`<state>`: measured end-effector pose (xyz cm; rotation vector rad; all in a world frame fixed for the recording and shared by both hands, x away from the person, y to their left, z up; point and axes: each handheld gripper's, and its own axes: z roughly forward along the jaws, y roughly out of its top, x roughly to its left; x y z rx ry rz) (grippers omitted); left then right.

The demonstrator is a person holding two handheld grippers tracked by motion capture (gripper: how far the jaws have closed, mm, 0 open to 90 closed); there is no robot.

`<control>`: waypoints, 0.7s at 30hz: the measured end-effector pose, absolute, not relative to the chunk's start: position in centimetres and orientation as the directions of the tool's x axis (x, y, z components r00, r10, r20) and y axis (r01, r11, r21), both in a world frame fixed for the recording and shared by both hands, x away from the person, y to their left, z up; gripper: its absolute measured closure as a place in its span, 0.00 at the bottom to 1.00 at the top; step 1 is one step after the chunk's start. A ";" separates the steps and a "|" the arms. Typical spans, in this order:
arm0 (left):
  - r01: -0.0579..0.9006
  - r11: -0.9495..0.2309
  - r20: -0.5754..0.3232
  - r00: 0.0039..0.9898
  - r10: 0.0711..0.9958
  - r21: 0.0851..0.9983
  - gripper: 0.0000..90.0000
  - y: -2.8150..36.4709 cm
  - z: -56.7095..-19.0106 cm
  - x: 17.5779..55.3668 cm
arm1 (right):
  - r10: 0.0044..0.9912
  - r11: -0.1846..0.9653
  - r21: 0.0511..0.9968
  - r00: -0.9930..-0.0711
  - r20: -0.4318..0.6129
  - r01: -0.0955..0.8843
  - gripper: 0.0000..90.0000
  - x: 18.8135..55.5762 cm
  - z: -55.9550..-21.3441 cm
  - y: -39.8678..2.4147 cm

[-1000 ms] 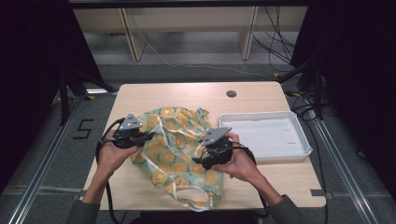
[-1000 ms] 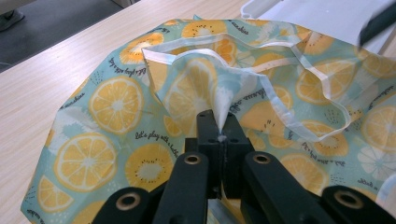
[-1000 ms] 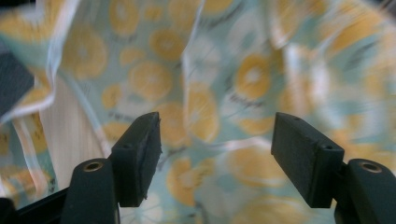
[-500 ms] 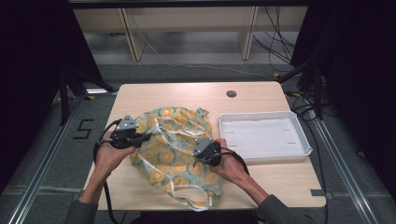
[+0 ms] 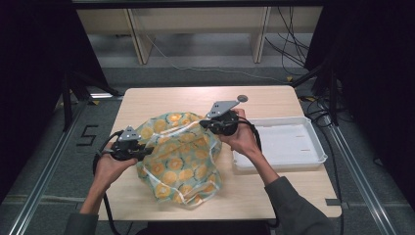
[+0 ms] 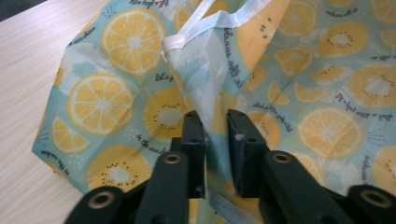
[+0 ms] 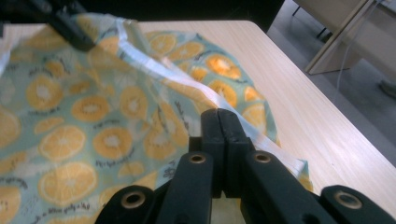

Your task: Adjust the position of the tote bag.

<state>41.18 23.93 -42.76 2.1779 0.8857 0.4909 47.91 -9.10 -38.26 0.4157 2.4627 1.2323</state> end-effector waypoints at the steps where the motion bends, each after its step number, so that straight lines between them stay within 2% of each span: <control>1: 0.436 -0.502 0.077 0.693 0.717 0.747 0.82 24.1 -42.8 41.2 | 0.410 0.578 0.810 -0.894 -0.181 0.101 1.00 47.9 -38.3 -9.1; 3: 0.448 -0.487 0.074 0.675 0.735 0.749 0.64 24.2 -42.6 41.0 | 0.413 0.585 0.804 -0.893 -0.179 0.110 1.00 48.4 -38.2 -8.9; 4: 0.460 -0.471 0.067 0.659 0.750 0.752 0.58 24.0 -42.5 40.7 | 0.425 0.593 0.795 -0.888 -0.177 0.125 1.00 48.8 -38.3 -8.7; 6: 0.428 -0.483 0.105 0.656 0.747 0.764 0.55 23.6 -41.8 39.9 | 0.438 0.591 0.794 -0.883 -0.168 0.142 1.00 48.9 -38.4 -8.6; 7: 0.427 -0.479 0.108 0.650 0.752 0.767 0.46 23.4 -41.4 39.3 | 0.435 0.588 0.798 -0.884 -0.173 0.133 1.00 49.3 -38.4 -8.5; 11: 0.410 -0.506 0.137 0.659 0.740 0.759 0.37 22.1 -40.2 37.6 | 0.447 0.588 0.795 -0.879 -0.167 0.148 1.00 49.4 -38.5 -8.2; 15: 0.454 -0.549 0.145 0.663 0.734 0.702 0.31 19.5 -42.2 37.5 | 0.444 0.584 0.801 -0.878 -0.177 0.134 1.00 49.5 -38.4 -7.9; 16: 0.474 -0.575 0.180 0.646 0.742 0.667 0.32 18.7 -43.9 38.4 | 0.449 0.583 0.800 -0.877 -0.173 0.140 1.00 49.5 -38.1 -7.8; 17: 0.474 -0.575 0.180 0.646 0.742 0.667 0.38 18.7 -43.9 38.4 | 0.448 0.578 0.804 -0.878 -0.169 0.140 1.00 49.5 -38.0 -7.7; 18: 0.457 -0.638 0.243 0.661 0.710 0.620 0.51 18.6 -44.9 39.3 | 0.441 0.583 0.802 -0.879 -0.181 0.127 1.00 49.6 -37.9 -7.7; 19: 0.457 -0.638 0.243 0.661 0.710 0.620 0.66 18.6 -44.9 39.3 | 0.441 0.583 0.802 -0.879 -0.181 0.127 1.00 49.6 -37.9 -7.7; 21: 0.454 -0.579 0.214 0.631 0.745 0.677 0.88 19.2 -44.7 40.1 | 0.444 0.584 0.803 -0.875 -0.192 0.120 1.00 49.7 -37.5 -7.7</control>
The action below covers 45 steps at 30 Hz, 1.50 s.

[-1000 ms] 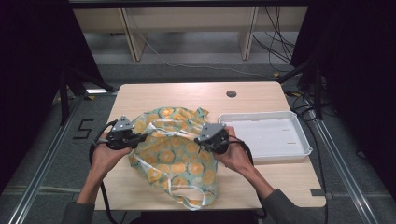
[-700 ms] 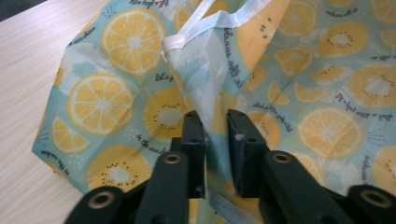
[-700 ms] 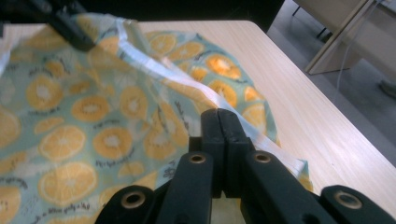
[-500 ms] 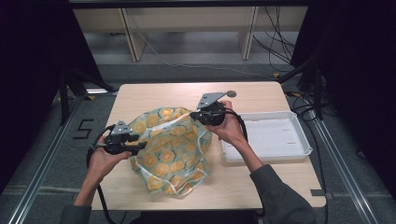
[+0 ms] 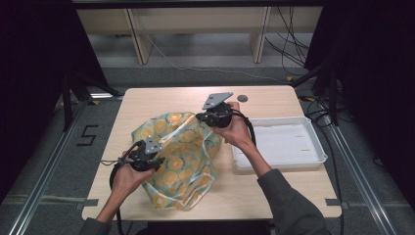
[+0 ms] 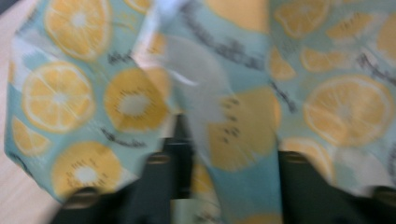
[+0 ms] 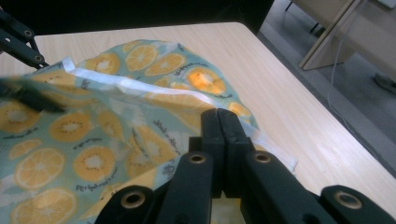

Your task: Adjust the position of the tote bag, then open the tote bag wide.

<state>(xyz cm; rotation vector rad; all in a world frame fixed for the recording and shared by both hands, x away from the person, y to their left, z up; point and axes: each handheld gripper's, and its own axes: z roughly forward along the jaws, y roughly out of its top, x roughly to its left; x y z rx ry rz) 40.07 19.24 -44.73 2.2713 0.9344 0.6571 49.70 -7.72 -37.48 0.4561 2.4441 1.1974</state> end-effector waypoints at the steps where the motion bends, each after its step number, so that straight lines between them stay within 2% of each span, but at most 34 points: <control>1: 0.454 -0.579 0.214 0.631 0.745 0.677 0.95 19.2 -44.7 40.1 | 0.448 0.582 0.804 -0.872 -0.197 0.118 1.00 49.8 -37.3 -7.8; 7: 0.408 -0.540 0.215 0.615 0.758 0.737 0.99 21.4 -40.4 41.6 | 0.474 0.569 0.813 -0.857 -0.202 0.123 1.00 50.8 -37.1 -8.4; 13: 0.422 -0.514 0.198 0.596 0.778 0.747 0.99 21.6 -38.9 43.5 | 0.495 0.572 0.811 -0.840 -0.223 0.123 1.00 51.9 -36.7 -8.2; 15: 0.398 -0.522 0.207 0.610 0.765 0.754 0.99 21.8 -38.9 44.6 | 0.505 0.575 0.808 -0.833 -0.228 0.128 1.00 52.3 -36.7 -8.2; 18: 0.417 -0.498 0.177 0.605 0.776 0.760 0.99 22.0 -38.9 45.2 | 0.516 0.574 0.807 -0.828 -0.222 0.141 1.00 53.0 -36.9 -8.2; 24: 0.417 -0.486 0.174 0.594 0.785 0.768 0.98 22.2 -38.6 47.2 | 0.526 0.575 0.804 -0.821 -0.220 0.153 1.00 54.0 -37.2 -8.2; 38: 0.438 -0.481 0.181 0.568 0.803 0.760 0.98 22.1 -38.6 48.9 | 0.552 0.577 0.792 -0.809 -0.200 0.197 1.00 54.8 -37.9 -8.2; 39: 0.434 -0.481 0.182 0.569 0.802 0.762 0.98 22.1 -38.7 49.1 | 0.541 0.588 0.791 -0.810 -0.225 0.172 1.00 55.0 -37.9 -8.2; 45: 0.442 -0.460 0.176 0.547 0.819 0.770 0.98 21.7 -39.1 50.1 | 0.553 0.596 0.782 -0.799 -0.235 0.183 1.00 55.4 -38.1 -8.2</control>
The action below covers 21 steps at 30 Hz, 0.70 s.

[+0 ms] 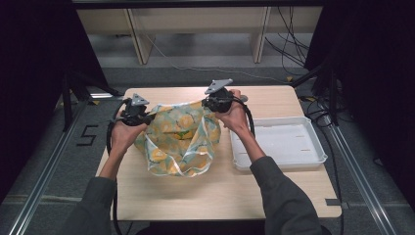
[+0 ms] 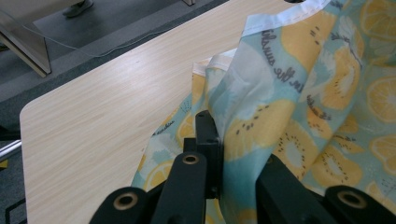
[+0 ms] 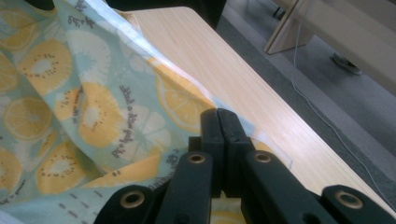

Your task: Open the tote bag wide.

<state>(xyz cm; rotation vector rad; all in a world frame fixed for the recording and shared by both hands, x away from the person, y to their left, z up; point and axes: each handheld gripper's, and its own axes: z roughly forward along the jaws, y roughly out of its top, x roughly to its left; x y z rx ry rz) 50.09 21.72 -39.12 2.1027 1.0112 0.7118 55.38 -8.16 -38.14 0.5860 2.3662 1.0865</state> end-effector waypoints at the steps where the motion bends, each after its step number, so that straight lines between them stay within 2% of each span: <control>1: 0.444 -0.463 0.178 0.545 0.819 0.767 0.98 21.7 -39.2 50.3 | 0.558 0.597 0.779 -0.797 -0.231 0.193 1.00 55.4 -38.2 -8.2; 5: 0.451 -0.438 0.159 0.532 0.832 0.778 0.98 21.7 -39.6 51.0 | 0.564 0.600 0.777 -0.790 -0.241 0.192 1.00 55.8 -38.5 -8.3; 8: 0.464 -0.431 0.152 0.525 0.838 0.774 0.97 21.6 -40.2 51.7 | 0.592 0.596 0.766 -0.777 -0.217 0.241 1.00 56.0 -39.0 -8.1; 13: 0.503 -0.412 0.125 0.510 0.851 0.760 0.95 21.4 -41.6 52.8 | 0.587 0.619 0.748 -0.774 -0.238 0.239 1.00 56.7 -39.9 -7.8; 14: 0.516 -0.407 0.116 0.506 0.855 0.754 0.94 21.3 -42.2 53.1 | 0.583 0.648 0.724 -0.765 -0.272 0.236 1.00 57.1 -40.5 -7.8; 17: 0.537 -0.402 0.093 0.510 0.855 0.742 0.85 21.1 -42.8 53.4 | 0.588 0.655 0.710 -0.765 -0.265 0.258 1.00 57.4 -41.3 -7.7; 19: 0.556 -0.404 0.084 0.512 0.855 0.726 0.83 21.0 -43.5 53.4 | 0.586 0.654 0.708 -0.771 -0.250 0.268 1.00 57.4 -41.5 -7.6; 21: 0.588 -0.399 0.036 0.531 0.846 0.704 0.71 21.1 -44.4 53.2 | 0.573 0.687 0.674 -0.773 -0.272 0.272 1.00 57.4 -42.1 -7.3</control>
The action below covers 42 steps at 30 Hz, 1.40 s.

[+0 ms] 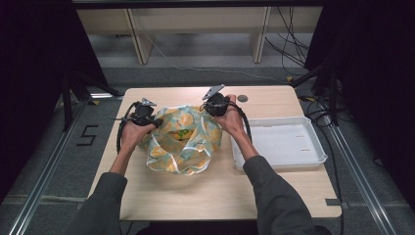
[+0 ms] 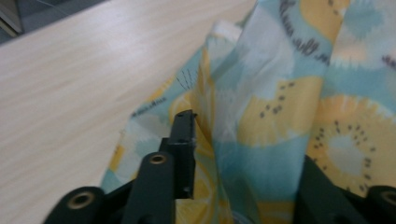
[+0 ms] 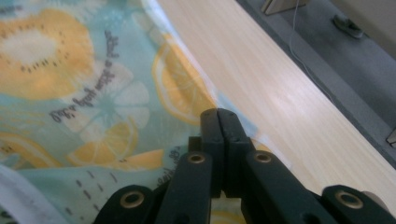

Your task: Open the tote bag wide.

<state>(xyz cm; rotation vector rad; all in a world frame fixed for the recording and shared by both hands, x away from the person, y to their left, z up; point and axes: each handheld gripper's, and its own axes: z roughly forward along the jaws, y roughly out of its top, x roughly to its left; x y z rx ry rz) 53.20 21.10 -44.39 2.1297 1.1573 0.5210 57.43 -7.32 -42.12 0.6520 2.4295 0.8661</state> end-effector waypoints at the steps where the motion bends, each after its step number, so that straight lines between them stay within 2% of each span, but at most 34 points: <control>1: 0.590 -0.410 0.040 0.538 0.842 0.695 0.66 21.1 -44.6 53.0 | 0.575 0.684 0.675 -0.774 -0.265 0.277 1.00 57.4 -42.3 -7.1; 3: 0.579 -0.415 0.055 0.536 0.842 0.702 0.57 21.1 -44.8 52.8 | 0.578 0.677 0.679 -0.777 -0.250 0.286 1.00 57.3 -42.5 -7.0; 4: 0.584 -0.418 0.052 0.539 0.840 0.695 0.57 21.2 -44.7 52.5 | 0.574 0.685 0.671 -0.778 -0.258 0.283 1.00 57.3 -42.6 -7.0; 5: 0.585 -0.392 0.047 0.516 0.855 0.709 0.46 21.2 -44.3 51.9 | 0.570 0.696 0.656 -0.779 -0.260 0.291 1.00 57.3 -42.9 -6.9; 6: 0.585 -0.392 0.047 0.516 0.855 0.709 0.41 21.2 -44.3 51.9 | 0.570 0.696 0.656 -0.779 -0.260 0.291 1.00 57.3 -42.9 -6.9; 8: 0.580 -0.402 0.051 0.527 0.849 0.708 0.40 21.1 -43.1 50.8 | 0.572 0.699 0.652 -0.777 -0.264 0.293 1.00 57.4 -43.2 -6.9; 9: 0.528 -0.428 0.076 0.562 0.824 0.733 0.39 20.9 -41.7 49.6 | 0.570 0.694 0.652 -0.786 -0.238 0.306 1.00 57.4 -43.3 -6.8; 14: 0.468 -0.475 0.109 0.618 0.779 0.745 0.38 19.6 -40.2 47.5 | 0.585 0.685 0.657 -0.776 -0.236 0.316 1.00 57.4 -43.5 -6.8; 15: 0.439 -0.518 0.159 0.631 0.759 0.734 0.38 18.6 -40.0 46.7 | 0.592 0.675 0.666 -0.772 -0.232 0.318 1.00 57.4 -43.5 -6.8; 16: 0.439 -0.518 0.159 0.631 0.759 0.734 0.38 18.6 -40.0 46.7 | 0.592 0.675 0.666 -0.772 -0.232 0.318 1.00 57.4 -43.5 -6.8; 17: 0.400 -0.554 0.199 0.650 0.733 0.731 0.38 18.2 -40.0 46.6 | 0.592 0.675 0.667 -0.771 -0.233 0.316 1.00 57.4 -43.5 -6.8; 20: 0.422 -0.597 0.241 0.642 0.728 0.682 0.39 16.6 -41.0 46.4 | 0.593 0.679 0.657 -0.773 -0.227 0.328 1.00 57.5 -43.4 -6.9; 21: 0.442 -0.642 0.294 0.629 0.720 0.626 0.39 16.0 -41.8 46.9 | 0.593 0.679 0.660 -0.770 -0.235 0.321 1.00 57.4 -43.5 -6.9; 24: 0.452 -0.646 0.313 0.612 0.726 0.615 0.39 15.7 -42.5 47.4 | 0.591 0.680 0.655 -0.776 -0.222 0.330 1.00 57.3 -43.3 -7.0; 27: 0.454 -0.659 0.341 0.600 0.724 0.600 0.50 15.4 -43.3 47.8 | 0.601 0.667 0.667 -0.769 -0.217 0.333 1.00 57.3 -43.3 -7.2; 28: 0.452 -0.662 0.351 0.595 0.723 0.598 0.50 15.5 -43.5 48.0 | 0.601 0.667 0.667 -0.769 -0.217 0.333 1.00 57.3 -43.3 -7.2; 29: 0.452 -0.657 0.347 0.592 0.727 0.604 0.57 15.6 -43.7 48.2 | 0.598 0.668 0.667 -0.772 -0.216 0.330 0.99 57.4 -43.4 -7.2; 30: 0.443 -0.650 0.339 0.596 0.728 0.617 0.72 15.9 -43.9 48.3 | 0.609 0.660 0.670 -0.764 -0.213 0.340 0.94 57.3 -43.4 -7.3; 31: 0.439 -0.643 0.329 0.598 0.730 0.628 0.78 16.0 -43.9 48.4 | 0.611 0.665 0.666 -0.760 -0.223 0.339 0.88 57.3 -43.4 -7.4; 32: 0.439 -0.643 0.329 0.598 0.730 0.628 0.85 16.0 -43.9 48.4 | 0.611 0.665 0.666 -0.760 -0.223 0.339 0.88 57.3 -43.4 -7.4; 33: 0.434 -0.630 0.320 0.595 0.737 0.644 0.90 16.3 -43.6 48.5 | 0.620 0.659 0.664 -0.754 -0.216 0.352 0.78 57.3 -43.3 -7.4; 34: 0.432 -0.626 0.322 0.590 0.741 0.650 0.94 16.5 -43.5 48.5 | 0.621 0.659 0.669 -0.750 -0.226 0.344 0.74 57.2 -43.1 -7.6; 36: 0.433 -0.621 0.312 0.593 0.742 0.654 0.98 16.6 -43.3 48.6 | 0.621 0.637 0.694 -0.756 -0.206 0.334 0.61 57.1 -42.3 -8.0; 38: 0.435 -0.615 0.295 0.603 0.741 0.657 0.99 16.8 -43.0 48.8 | 0.626 0.617 0.709 -0.759 -0.178 0.343 0.59 56.7 -41.7 -8.2; 39: 0.438 -0.611 0.284 0.608 0.742 0.660 0.99 16.9 -42.7 49.0 | 0.619 0.591 0.737 -0.770 -0.153 0.328 0.55 55.8 -40.2 -8.7; 42: 0.442 -0.593 0.264 0.605 0.751 0.674 0.99 17.0 -42.4 49.2 | 0.594 0.567 0.768 -0.793 -0.133 0.296 0.53 54.6 -39.0 -8.8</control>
